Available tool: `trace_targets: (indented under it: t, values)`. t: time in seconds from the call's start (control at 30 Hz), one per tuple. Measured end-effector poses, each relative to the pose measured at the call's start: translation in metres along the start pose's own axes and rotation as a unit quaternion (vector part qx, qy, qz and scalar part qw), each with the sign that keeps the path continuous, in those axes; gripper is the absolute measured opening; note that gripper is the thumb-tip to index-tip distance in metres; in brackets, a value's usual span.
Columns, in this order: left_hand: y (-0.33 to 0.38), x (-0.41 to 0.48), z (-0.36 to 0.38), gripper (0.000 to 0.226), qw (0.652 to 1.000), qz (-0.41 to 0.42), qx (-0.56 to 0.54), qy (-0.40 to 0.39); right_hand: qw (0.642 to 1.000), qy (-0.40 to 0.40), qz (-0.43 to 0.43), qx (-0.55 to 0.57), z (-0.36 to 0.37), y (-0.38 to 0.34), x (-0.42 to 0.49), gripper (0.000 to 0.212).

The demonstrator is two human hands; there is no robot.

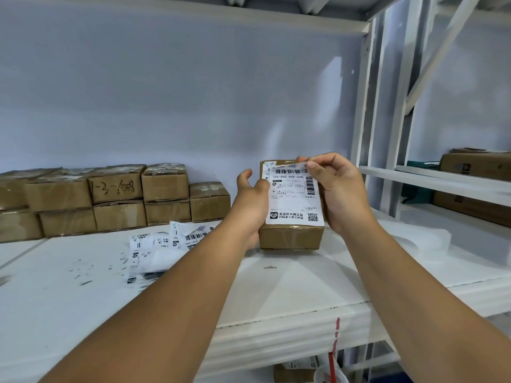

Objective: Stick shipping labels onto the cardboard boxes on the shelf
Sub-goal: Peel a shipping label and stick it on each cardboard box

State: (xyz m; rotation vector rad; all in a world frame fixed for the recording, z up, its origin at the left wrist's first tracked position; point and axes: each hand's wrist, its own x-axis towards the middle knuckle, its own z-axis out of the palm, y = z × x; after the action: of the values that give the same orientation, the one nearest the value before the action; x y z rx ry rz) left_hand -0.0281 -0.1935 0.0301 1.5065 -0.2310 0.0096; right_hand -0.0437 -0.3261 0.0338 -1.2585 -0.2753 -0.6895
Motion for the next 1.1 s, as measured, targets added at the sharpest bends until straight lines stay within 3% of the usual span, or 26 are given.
trace_targets:
  t: [0.33, 0.83, 1.1]
  values:
    - [0.001, 0.000, 0.000, 0.041, 0.997, -0.040, -0.068, 0.002, 1.000, -0.009, -0.008, -0.010, 0.005, -0.003, -0.005, 0.016]
    - [-0.003, -0.001, 0.002, 0.038, 0.997, 0.068, 0.027, -0.034, 0.994, 0.080, 0.038, 0.062, -0.008, -0.002, 0.003, 0.018]
    - [-0.003, 0.000, 0.001, 0.033, 0.996, 0.075, 0.022, -0.044, 0.994, 0.054, 0.071, 0.063, -0.010, -0.003, 0.001, 0.016]
